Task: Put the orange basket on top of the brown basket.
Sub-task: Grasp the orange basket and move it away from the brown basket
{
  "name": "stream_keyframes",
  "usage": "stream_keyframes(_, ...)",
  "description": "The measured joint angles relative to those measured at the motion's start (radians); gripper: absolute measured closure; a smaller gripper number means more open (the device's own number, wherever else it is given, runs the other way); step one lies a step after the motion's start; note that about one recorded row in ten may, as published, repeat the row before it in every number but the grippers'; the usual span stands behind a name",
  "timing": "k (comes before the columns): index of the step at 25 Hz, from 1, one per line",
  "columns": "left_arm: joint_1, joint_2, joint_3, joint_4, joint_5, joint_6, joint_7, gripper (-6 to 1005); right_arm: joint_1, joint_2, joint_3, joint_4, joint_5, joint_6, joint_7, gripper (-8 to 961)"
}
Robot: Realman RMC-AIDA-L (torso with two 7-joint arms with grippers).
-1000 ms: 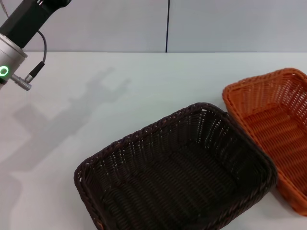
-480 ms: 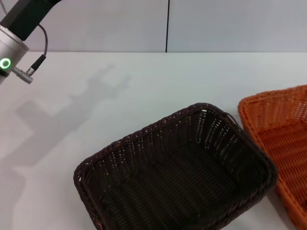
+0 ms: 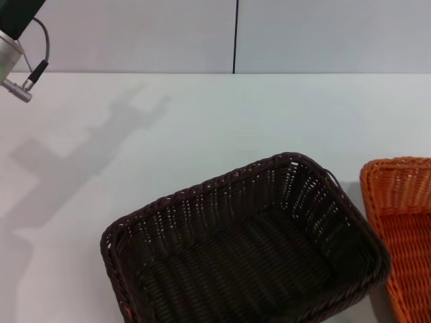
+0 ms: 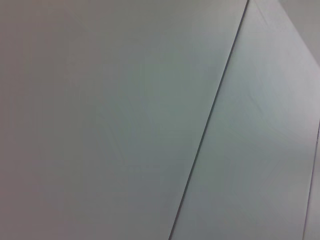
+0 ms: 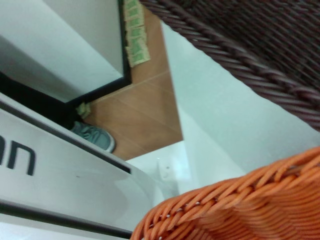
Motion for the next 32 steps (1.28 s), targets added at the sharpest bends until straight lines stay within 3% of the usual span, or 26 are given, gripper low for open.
stream_keyframes(5, 0.003, 0.001, -0.003, 0.006, 0.001, 0.001, 0.0, 168, 0.009, 0.001, 0.019, -0.011, 0.009, -0.032, -0.009, 327)
stream_keyframes(11, 0.005, 0.001, -0.007, 0.009, 0.002, -0.003, 0.0, 168, 0.043, -0.055, 0.138, -0.075, 0.068, -0.071, -0.007, 329)
stream_keyframes(13, 0.006, 0.001, -0.007, 0.015, 0.002, -0.003, 0.0, 168, 0.066, -0.08, 0.223, -0.138, 0.095, -0.047, 0.02, 329)
stream_keyframes(16, 0.006, 0.001, -0.006, 0.021, 0.003, -0.003, 0.0, 168, 0.086, -0.087, 0.277, -0.174, 0.106, -0.003, 0.035, 330)
stream_keyframes(19, 0.007, 0.001, -0.007, 0.029, 0.003, -0.006, 0.0, 168, 0.105, -0.088, 0.313, -0.198, 0.131, 0.109, 0.038, 331)
stream_keyframes(22, 0.008, 0.001, -0.007, 0.03, 0.003, -0.007, 0.0, 168, 0.11, -0.075, 0.3, -0.195, 0.138, 0.228, 0.033, 332)
stream_keyframes(28, 0.028, 0.001, -0.01, 0.031, 0.003, -0.011, 0.0, 169, 0.114, -0.061, 0.18, -0.08, 0.139, 0.449, 0.008, 334)
stream_keyframes(32, 0.031, 0.001, -0.011, 0.032, 0.003, -0.009, 0.0, 169, 0.123, -0.058, 0.135, -0.018, 0.139, 0.523, -0.014, 335)
